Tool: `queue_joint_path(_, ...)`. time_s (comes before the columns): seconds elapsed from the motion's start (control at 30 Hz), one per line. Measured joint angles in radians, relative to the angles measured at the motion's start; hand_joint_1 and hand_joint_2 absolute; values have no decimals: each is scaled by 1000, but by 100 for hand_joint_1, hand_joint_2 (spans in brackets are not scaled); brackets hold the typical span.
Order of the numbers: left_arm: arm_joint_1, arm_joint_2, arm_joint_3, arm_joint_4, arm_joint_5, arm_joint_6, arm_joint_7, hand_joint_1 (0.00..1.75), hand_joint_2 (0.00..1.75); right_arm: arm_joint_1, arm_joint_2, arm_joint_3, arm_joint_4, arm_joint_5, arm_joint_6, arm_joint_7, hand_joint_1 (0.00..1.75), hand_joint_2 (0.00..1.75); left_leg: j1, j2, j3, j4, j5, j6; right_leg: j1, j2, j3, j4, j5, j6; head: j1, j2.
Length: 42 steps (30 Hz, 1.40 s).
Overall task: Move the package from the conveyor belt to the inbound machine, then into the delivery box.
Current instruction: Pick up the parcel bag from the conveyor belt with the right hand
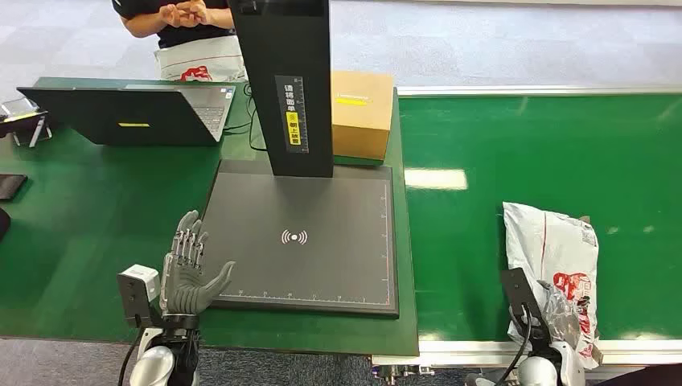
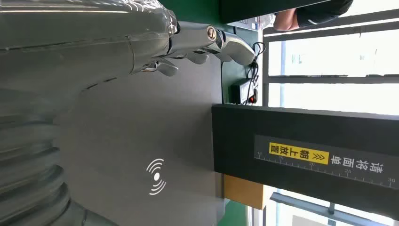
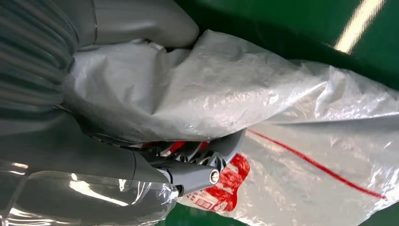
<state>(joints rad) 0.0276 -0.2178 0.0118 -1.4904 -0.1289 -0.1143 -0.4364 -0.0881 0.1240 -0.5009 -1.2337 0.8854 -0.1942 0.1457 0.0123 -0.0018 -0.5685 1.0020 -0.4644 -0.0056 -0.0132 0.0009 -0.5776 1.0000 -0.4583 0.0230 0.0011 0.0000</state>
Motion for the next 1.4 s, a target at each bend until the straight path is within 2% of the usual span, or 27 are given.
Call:
queue_joint_path(0.13,0,0,0,0,0,1,0,0,175,-2,0,0,0,0,0,0,130,175,0,0,0,0,0,0,0,0,0,0,0,0,0,0)
queue_joint_path(0.3,0,0,0,0,1,3,0,0,175,-6,0,0,1,-1,3,-2,174,175,0,0,0,0,0,0,0,0,0,0,0,0,0,0)
queue_joint_path(0.47,0,1,0,0,3,8,0,0,175,-10,0,0,7,-16,4,-14,175,175,0,0,0,0,0,-1,1,0,0,0,0,-1,0,0)
queue_joint_path(0.6,1,1,0,0,5,11,0,0,175,-10,0,3,9,-40,-32,-53,175,175,0,0,0,0,-1,-1,1,0,0,0,-1,-1,0,0)
queue_joint_path(1.0,3,1,0,0,14,17,-10,0,175,11,19,10,-80,-224,-189,-311,175,175,0,0,0,0,-1,-1,0,0,0,1,-1,-1,0,0)
queue_joint_path(1.23,2,1,-1,3,18,18,-22,0,175,30,21,55,-156,-250,-191,-429,175,175,0,0,0,0,-1,-1,0,0,0,1,-1,-1,0,0)
queue_joint_path(1.4,-2,2,-3,10,20,18,-29,0,175,40,22,118,-215,-246,-141,-501,175,175,0,0,0,0,-1,-1,0,0,-1,1,-1,-1,0,0)
